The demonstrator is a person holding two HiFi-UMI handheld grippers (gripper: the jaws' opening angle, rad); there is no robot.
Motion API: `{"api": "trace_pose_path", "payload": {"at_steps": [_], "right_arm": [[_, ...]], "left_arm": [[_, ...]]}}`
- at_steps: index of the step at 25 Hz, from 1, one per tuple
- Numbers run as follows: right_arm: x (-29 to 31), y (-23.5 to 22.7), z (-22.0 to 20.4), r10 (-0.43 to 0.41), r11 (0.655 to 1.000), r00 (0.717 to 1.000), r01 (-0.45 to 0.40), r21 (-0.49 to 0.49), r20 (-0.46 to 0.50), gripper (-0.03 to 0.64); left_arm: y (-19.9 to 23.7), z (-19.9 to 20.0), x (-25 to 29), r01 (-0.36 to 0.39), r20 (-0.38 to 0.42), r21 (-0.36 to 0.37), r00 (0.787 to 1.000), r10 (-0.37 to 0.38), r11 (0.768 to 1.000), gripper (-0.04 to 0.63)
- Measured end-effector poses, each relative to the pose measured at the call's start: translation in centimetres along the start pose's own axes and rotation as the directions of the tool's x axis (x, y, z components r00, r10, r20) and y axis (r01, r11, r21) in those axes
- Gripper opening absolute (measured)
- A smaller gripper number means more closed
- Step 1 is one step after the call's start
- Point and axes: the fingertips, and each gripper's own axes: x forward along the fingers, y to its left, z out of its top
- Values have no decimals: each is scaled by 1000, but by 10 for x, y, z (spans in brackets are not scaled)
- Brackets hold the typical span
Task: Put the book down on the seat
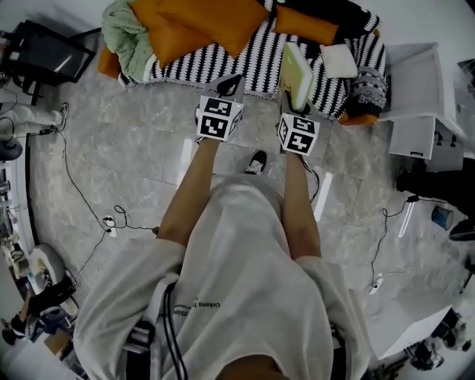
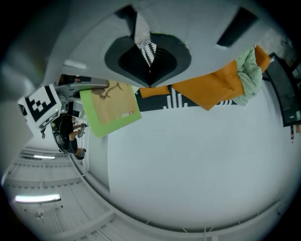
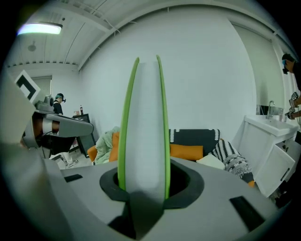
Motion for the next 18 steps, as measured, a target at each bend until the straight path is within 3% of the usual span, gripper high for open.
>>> {"api": "trace_pose_path", "payload": {"at_steps": [6, 18], "right_arm": [[30, 21, 10, 125, 992, 992, -125, -4, 1, 128], [44, -2, -8, 142, 988, 988, -138, 63, -66, 129]], "left_arm": [[33, 2, -1, -73, 4, -67, 997, 73, 995, 9], [19, -4, 14, -97, -46, -74, 995, 93, 993, 8]]}}
